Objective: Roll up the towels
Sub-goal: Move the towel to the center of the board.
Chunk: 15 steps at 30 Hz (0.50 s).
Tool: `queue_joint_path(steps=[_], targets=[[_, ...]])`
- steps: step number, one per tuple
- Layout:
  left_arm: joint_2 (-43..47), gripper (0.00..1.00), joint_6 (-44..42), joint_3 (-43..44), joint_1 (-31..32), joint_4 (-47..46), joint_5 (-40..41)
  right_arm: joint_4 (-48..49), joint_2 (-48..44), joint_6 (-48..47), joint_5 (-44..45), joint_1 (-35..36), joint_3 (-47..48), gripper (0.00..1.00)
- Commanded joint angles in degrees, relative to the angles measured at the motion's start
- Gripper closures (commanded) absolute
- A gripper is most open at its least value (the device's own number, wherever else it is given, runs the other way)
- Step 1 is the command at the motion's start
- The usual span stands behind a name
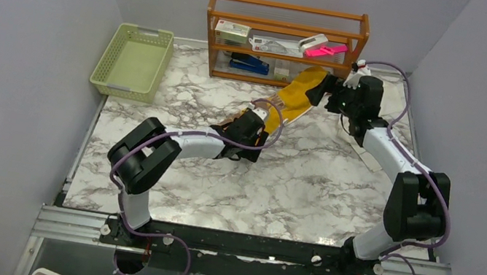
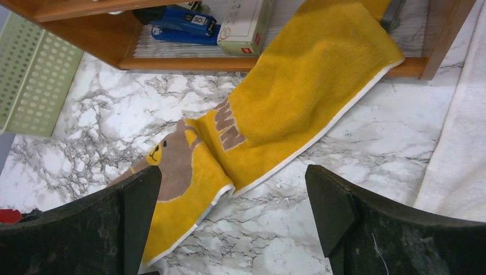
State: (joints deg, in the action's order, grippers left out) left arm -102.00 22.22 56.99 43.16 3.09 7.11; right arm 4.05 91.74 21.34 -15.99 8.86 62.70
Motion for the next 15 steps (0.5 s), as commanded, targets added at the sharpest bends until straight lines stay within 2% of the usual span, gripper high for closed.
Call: queue_joint_path(steps=[1, 7, 8, 9, 10, 15], targets=[[-4.2, 0.35, 0.0, 0.8, 0.5, 1.2, 3.7, 0.8, 0.2, 0.2, -1.6, -0.7, -0.6, 0.01], [-5.5, 0.71, 0.2, 0.6, 0.6, 1.0, 6.1, 0.8, 0.1, 0.2, -2.1, -1.2, -0.6, 0.02], [-5.5, 0.79, 0.1, 0.5, 0.6, 1.2, 6.5, 0.8, 0.0, 0.2, -2.1, -1.3, -0.7, 0.02], [-5.4, 0.97, 0.2, 0.5, 0.6, 1.5, 7.2, 0.8, -0.1, 0.2, -2.2, -1.4, -0.8, 0.02], [-5.2, 1.00, 0.2, 0.4, 0.6, 1.8, 7.9, 0.8, -0.1, 0.1, -2.2, -1.5, -0.9, 0.02], [-0.7, 1.00, -0.7, -0.2, 0.3, 4.8, 12.6, 0.8, -0.5, -0.1, -2.2, -2.0, -1.3, 0.02]])
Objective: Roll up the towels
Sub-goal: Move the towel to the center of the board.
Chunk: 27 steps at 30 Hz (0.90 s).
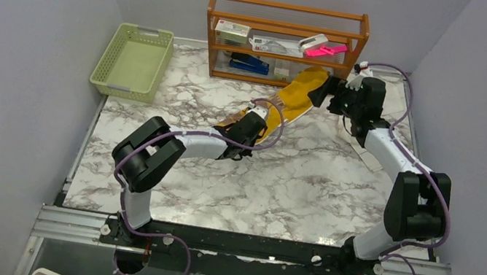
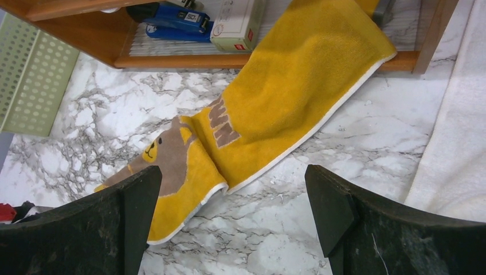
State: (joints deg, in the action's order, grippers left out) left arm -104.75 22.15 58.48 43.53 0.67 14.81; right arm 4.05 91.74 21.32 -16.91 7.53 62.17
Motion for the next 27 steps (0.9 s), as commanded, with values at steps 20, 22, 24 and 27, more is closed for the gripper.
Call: queue_joint_path(steps=[20, 22, 24, 27], targets=[[52.4, 1.00, -7.9, -5.8, -23.6, 30.6, 19.6, 0.5, 6.9, 1.9, -1.5, -0.5, 1.5, 0.09], [51.9, 1.00, -7.3, -7.1, -23.9, 30.2, 18.7, -0.1, 7.7, 0.8, -0.5, 1.1, 2.3, 0.09], [51.7, 1.00, -7.3, -8.2, -23.9, 29.3, 18.0, -2.3, 8.7, -1.6, 2.8, 4.7, 4.3, 0.09], [51.6, 1.00, -8.1, -9.0, -24.1, 28.6, 17.8, -6.6, 10.7, -4.3, 8.3, 12.5, 7.5, 0.09]])
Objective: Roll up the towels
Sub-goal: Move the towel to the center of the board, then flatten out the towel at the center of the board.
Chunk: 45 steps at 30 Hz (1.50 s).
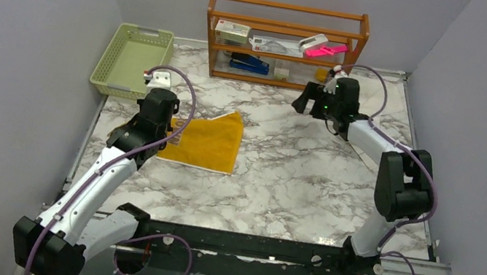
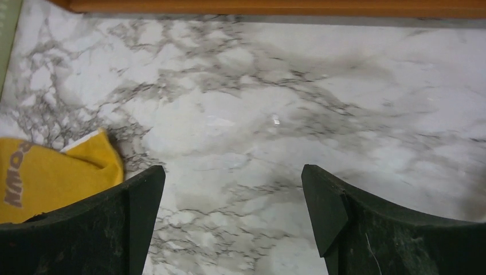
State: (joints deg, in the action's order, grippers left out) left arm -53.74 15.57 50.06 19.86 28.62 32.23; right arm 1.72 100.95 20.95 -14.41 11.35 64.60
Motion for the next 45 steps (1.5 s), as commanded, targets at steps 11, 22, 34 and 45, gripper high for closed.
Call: queue_joint_path(steps=[11, 22, 34, 45], targets=[[1.9, 1.00, -3.8, -1.5, -1.5, -0.5, 0.3, -13.6, 1.7, -8.6, 12.5, 31.7, 0.6, 0.15], [2.5, 1.00, -3.0, -3.1, -2.4, -1.6, -3.1, -12.9, 0.2, -9.7, 12.2, 38.5, -4.4, 0.27], [2.0, 1.00, -3.0, -3.7, -3.1, -2.5, -5.6, -10.7, 4.6, -11.7, 15.7, 44.2, -0.5, 0.33], [1.2, 1.00, -3.4, -3.7, -3.7, -2.9, -6.5, -13.7, 10.4, -14.5, 21.3, 47.0, 4.6, 0.43]])
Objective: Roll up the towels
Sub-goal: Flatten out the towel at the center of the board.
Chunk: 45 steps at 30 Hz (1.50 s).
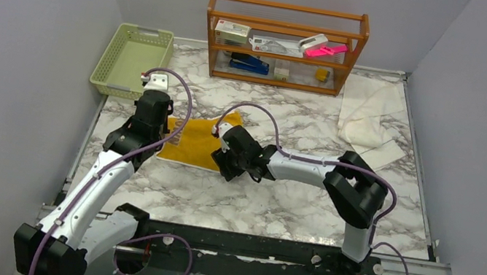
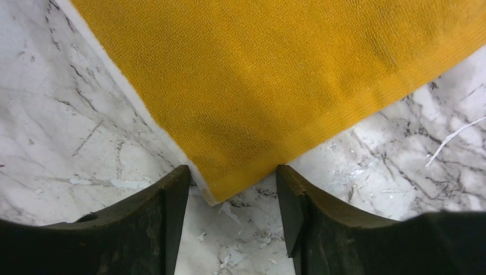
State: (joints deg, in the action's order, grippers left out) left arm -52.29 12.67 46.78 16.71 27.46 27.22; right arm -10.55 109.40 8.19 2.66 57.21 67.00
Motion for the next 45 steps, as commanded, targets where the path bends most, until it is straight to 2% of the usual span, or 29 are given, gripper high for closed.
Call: queue_joint_path(steps=[1, 6, 9, 10, 13, 15, 20, 26, 30, 37, 41, 45], targets=[[-0.4, 1.00, -0.4, -0.4, -0.7, -1.7, -1.5, -1.9, 2.2, -1.9, 4.7, 1.3, 2.4, 0.48], [-0.7, 1.00, -0.5, -0.3, -1.0, -1.9, -1.6, -4.9, 3.1, -2.1, 9.1, 1.4, 2.9, 0.70], [-0.9, 1.00, -0.7, -0.2, -1.2, -2.2, -2.2, -6.5, 3.4, -1.7, 12.5, 1.4, 2.1, 0.97], [-1.1, 1.00, -0.7, -0.1, -1.3, -2.3, -2.3, -7.0, 3.4, -1.8, 13.8, 1.4, 1.7, 0.99], [-1.2, 1.00, -0.8, 0.3, -1.5, -2.3, -2.5, -8.4, 2.0, -1.3, 16.6, 0.4, 0.1, 0.99], [-1.2, 1.00, -0.9, 0.7, -1.5, -2.3, -2.7, -8.9, -0.7, 0.4, 15.3, -2.3, -1.3, 0.99], [-0.9, 1.00, -0.9, 2.1, -1.6, -2.0, -4.6, -5.4, -12.8, 6.3, 6.5, -15.9, -7.4, 0.99], [-2.4, 1.00, -1.0, 8.3, -1.6, -1.8, -7.8, 0.3, -29.7, 7.2, 6.1, -25.6, -9.9, 0.99], [-3.2, 1.00, 0.2, 13.5, -1.6, -1.7, -12.1, 0.7, -38.6, 7.2, 8.5, -26.3, -7.2, 0.99], [1.7, 1.00, 0.5, 20.0, -1.6, 2.9, -13.0, -5.4, -47.4, 7.0, 10.5, -26.7, -4.8, 0.99], [8.3, 1.00, 2.1, 15.3, -1.6, 3.9, -15.3, -7.3, -54.5, 10.5, 7.6, -26.6, -10.4, 0.99], [15.7, 1.00, 5.3, 10.4, -1.6, 9.8, -17.6, -13.6, -63.1, 12.8, 5.4, -26.6, -14.7, 0.99]])
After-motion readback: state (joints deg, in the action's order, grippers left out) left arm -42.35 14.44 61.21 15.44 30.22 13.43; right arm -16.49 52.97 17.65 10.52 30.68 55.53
